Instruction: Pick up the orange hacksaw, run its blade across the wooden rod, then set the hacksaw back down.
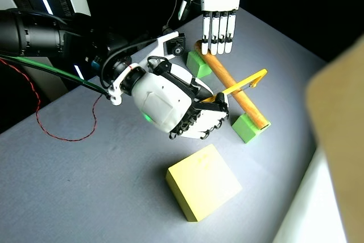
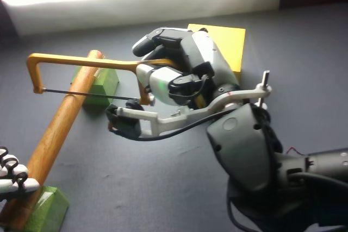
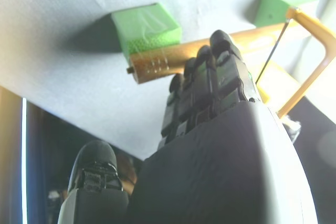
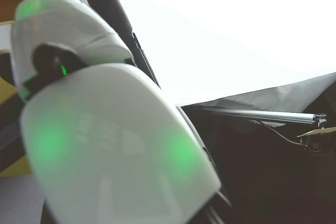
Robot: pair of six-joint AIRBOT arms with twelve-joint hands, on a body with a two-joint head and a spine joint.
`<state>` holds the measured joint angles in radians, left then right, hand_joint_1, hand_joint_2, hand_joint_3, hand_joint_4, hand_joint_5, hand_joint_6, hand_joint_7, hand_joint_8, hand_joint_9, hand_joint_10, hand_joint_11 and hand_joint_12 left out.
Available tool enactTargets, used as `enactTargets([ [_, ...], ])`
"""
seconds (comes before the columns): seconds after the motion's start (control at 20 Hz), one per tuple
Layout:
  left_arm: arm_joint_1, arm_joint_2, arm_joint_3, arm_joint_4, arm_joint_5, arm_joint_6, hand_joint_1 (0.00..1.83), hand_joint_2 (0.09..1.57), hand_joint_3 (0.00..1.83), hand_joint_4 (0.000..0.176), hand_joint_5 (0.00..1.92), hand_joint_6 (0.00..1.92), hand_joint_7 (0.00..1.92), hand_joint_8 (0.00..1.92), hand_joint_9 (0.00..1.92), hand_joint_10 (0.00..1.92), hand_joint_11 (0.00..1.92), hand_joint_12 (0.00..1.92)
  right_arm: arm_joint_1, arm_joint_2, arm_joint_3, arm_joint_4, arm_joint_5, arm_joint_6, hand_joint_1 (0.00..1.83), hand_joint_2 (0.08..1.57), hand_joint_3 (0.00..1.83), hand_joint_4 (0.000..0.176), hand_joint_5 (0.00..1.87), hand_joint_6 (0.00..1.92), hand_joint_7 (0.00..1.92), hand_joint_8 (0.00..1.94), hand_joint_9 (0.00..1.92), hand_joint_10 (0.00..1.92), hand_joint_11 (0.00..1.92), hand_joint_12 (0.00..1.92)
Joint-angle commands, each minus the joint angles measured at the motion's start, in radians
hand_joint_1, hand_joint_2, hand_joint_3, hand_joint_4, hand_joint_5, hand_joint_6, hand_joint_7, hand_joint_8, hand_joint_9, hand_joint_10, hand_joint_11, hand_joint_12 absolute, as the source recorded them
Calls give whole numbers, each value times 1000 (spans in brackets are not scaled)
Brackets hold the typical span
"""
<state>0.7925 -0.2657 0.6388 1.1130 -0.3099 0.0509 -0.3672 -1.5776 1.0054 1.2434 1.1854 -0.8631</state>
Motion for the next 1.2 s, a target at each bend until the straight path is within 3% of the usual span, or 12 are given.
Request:
enactTargets([
  [0.0,-7,4,-1,-13,-21,1,0,1186,0,0,66,2,86,3,59,2,0,242,17,-9,6,-96,49,17,1355,1194,0,0,759,1178,812,1269,805,1446,629,1542],
  [0.45,-9,2,0,-13,-14,1,0,1189,0,0,89,1,97,1,76,1,0,290,73,-187,179,-60,21,59,1347,1212,1,0,730,1248,752,1326,792,1470,632,1542],
  [0.65,-9,2,0,-13,-14,1,0,1189,0,0,97,4,99,2,76,1,0,299,87,-243,205,-6,32,64,1347,1212,0,0,730,1247,757,1303,795,1481,637,1567],
  [0.85,-9,3,-3,-13,-15,1,0,1186,0,0,70,0,82,0,59,0,0,260,71,-220,173,-10,25,62,1347,1213,1,0,729,1240,755,1323,785,1485,623,1545],
  [1.15,-8,3,-2,-13,-15,1,0,1184,0,0,76,2,76,2,48,1,0,229,24,-99,86,-68,21,58,1351,1203,0,0,724,1239,798,1272,809,1441,645,1515],
])
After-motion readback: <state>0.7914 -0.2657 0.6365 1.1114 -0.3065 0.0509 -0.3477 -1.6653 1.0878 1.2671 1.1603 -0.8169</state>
